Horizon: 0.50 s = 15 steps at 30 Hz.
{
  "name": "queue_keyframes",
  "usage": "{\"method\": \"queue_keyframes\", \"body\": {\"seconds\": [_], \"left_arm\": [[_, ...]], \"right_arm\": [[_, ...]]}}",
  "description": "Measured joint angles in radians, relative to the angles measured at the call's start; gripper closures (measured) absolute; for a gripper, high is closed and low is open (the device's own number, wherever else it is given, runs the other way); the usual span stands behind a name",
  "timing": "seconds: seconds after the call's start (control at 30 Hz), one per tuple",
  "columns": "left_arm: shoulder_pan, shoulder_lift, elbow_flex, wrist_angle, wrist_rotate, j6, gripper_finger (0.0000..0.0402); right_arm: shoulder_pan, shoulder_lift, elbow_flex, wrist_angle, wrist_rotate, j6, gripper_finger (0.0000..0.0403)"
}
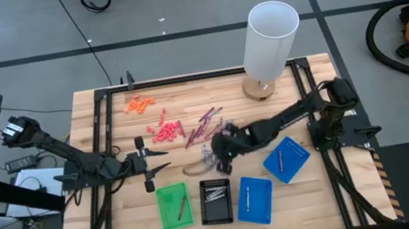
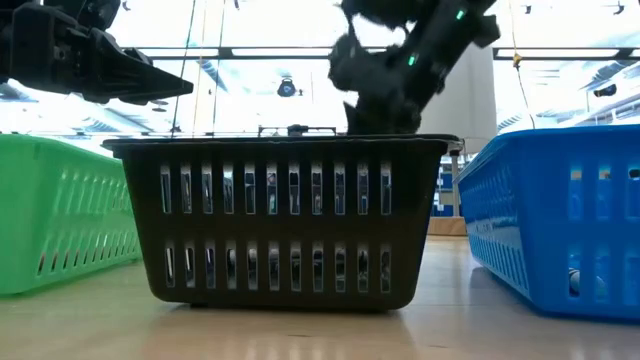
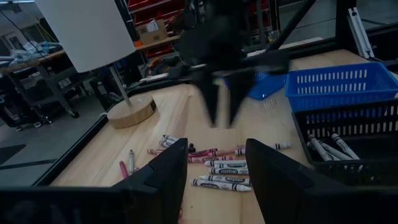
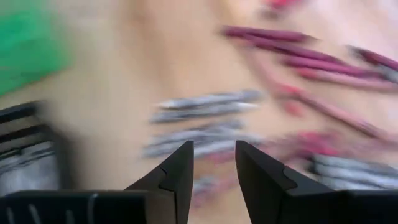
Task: Sort crayons
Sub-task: Put the black crayon into the black basket
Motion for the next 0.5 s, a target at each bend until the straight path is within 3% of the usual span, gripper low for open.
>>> {"method": "queue_keyframes", "body": {"seconds": [0.1, 0.23, 0.5], "left_arm": [[0.000, 0.000, 0.000, -0.006, 0.000, 0.000, 0.0228], [0.000, 0.000, 0.000, -0.016, 0.000, 0.000, 0.0228], [0.000, 0.000, 0.000, -0.030, 0.000, -0.001, 0.0228]], "right_arm": [[-0.040, 0.000, 0.000, -0.072, 0.036, -0.013, 0.0276], [-0.087, 0.000, 0.000, -0.153, 0.006, -0.084, 0.0277], [-0.216, 0.000, -0.077, -0.098, 0.000, -0.071, 0.0277]]}}
